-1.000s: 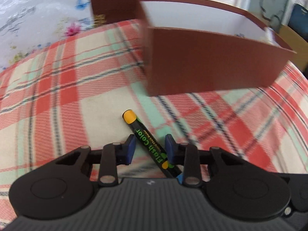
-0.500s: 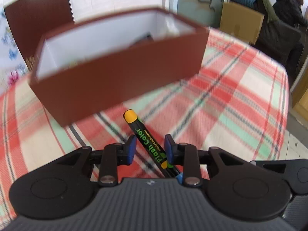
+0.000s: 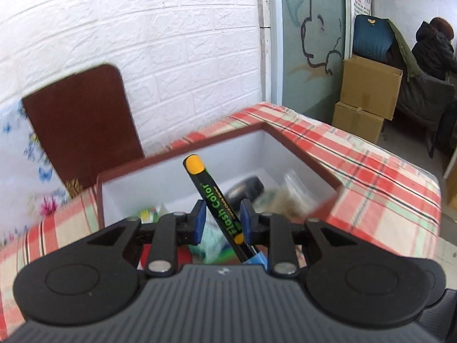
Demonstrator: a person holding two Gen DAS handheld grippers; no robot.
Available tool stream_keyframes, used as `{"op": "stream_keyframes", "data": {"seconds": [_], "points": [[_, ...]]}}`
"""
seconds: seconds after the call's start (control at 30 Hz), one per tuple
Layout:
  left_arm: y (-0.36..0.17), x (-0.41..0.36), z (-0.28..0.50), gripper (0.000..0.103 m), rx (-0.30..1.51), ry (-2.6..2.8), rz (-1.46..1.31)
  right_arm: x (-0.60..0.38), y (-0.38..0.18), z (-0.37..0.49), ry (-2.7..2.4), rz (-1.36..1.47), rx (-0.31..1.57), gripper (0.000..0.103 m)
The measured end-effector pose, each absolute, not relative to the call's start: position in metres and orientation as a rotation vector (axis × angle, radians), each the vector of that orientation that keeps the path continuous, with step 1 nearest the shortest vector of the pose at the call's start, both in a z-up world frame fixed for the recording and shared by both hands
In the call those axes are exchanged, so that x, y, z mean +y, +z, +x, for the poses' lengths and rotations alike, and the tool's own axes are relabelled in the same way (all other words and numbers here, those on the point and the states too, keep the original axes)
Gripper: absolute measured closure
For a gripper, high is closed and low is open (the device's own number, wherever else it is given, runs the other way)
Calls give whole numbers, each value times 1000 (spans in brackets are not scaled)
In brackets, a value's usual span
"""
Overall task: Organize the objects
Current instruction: 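Carry the marker over the brown box and open the right gripper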
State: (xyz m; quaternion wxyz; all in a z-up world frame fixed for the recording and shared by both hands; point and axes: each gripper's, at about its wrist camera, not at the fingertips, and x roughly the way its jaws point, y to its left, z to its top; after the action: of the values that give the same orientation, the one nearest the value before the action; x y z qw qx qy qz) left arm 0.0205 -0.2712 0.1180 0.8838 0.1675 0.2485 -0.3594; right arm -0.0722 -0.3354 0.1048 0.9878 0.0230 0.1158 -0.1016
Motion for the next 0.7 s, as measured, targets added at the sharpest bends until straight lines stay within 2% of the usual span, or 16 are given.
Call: {"op": "stream_keyframes", "data": {"seconds": [0.13,0.27,0.33,0.4,0.47,0.7], "points": [[117,-294,43,75,530,-747,354,-358,107,-52,-249,47,229,84],[99,-314,70,71,539,-677,397,-380,96,-19,-288,37,295,84],[84,-320,85,71,587,-633,410,-390,85,-8,-320,59,309,63],[69,-319,96,70,637,-604,400,-398,82,-8,-323,114,294,62],[61,-314,100,59,653,-593,377,-399,79,-8,-317,111,286,58],[66,-309,96,55,648,-563,371,-395,76,-9,-315,105,273,52]]}}
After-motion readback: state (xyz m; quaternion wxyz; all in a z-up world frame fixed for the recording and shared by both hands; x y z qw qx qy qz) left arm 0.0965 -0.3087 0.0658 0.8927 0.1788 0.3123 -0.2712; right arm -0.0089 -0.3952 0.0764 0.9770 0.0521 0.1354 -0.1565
